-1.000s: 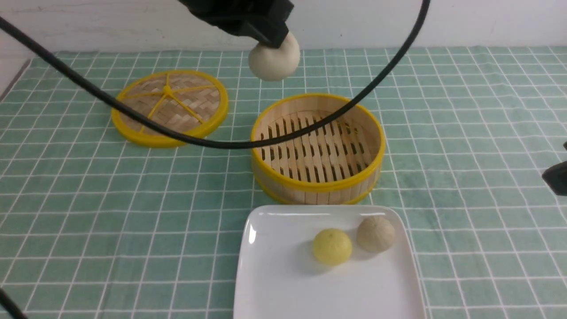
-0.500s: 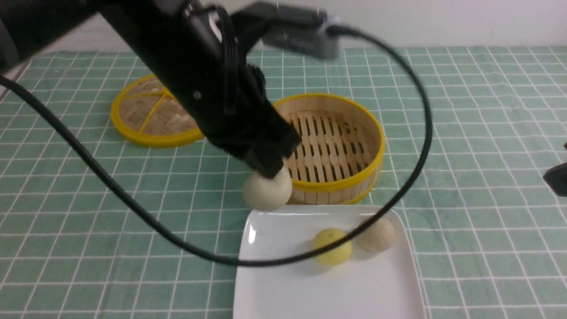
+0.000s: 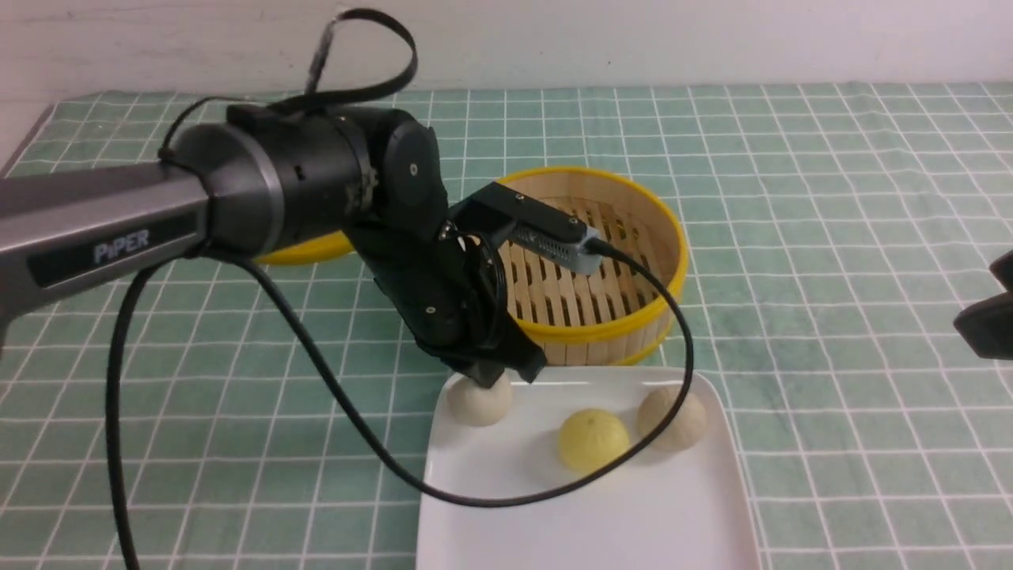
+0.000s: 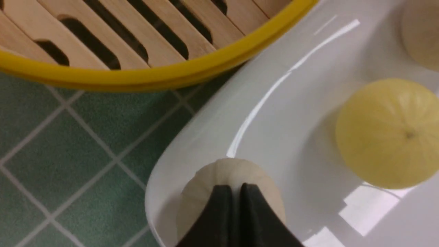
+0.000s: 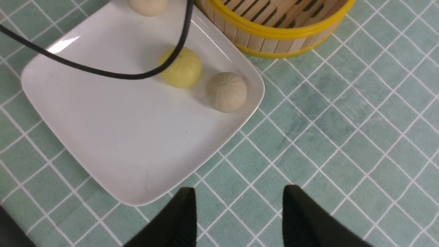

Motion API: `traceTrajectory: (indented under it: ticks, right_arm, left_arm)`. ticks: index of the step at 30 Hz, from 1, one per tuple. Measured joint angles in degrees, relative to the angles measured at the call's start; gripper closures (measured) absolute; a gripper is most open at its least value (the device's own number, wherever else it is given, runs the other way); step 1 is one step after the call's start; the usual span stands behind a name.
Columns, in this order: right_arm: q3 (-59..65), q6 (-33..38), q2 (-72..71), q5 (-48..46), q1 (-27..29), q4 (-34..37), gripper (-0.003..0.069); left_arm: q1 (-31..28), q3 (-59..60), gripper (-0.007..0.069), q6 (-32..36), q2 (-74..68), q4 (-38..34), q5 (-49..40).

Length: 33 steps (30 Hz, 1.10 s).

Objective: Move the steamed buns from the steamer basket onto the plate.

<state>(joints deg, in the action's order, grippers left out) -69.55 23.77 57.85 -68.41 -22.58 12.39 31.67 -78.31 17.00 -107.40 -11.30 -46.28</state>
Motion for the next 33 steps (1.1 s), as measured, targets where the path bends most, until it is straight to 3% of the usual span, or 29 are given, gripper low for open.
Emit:
traceTrajectory:
  ticks: [14,24,31,33]
  right_arm:
    - [0.0,0.0,0.0,0.0,0.0,0.2,0.0300]
    - [0.0,0.0,0.0,0.0,0.0,0.2,0.0300]
    - [0.0,0.0,0.0,0.0,0.0,0.2,0.0300]
    - [0.0,0.0,0.0,0.0,0.0,0.2,0.0300]
  left_arm:
    - [0.0,0.0,0.0598,2.3,-1.1,-9.1,-2.0]
    - [0.0,0.0,0.0587,3.0,-1.1,-6.4,-2.9]
    - [0.0,0.0,0.0474,3.0,-1.1,-5.8,-3.9]
    - [0.0,0.0,0.0390,3.0,-1.1,-5.8,-3.5]
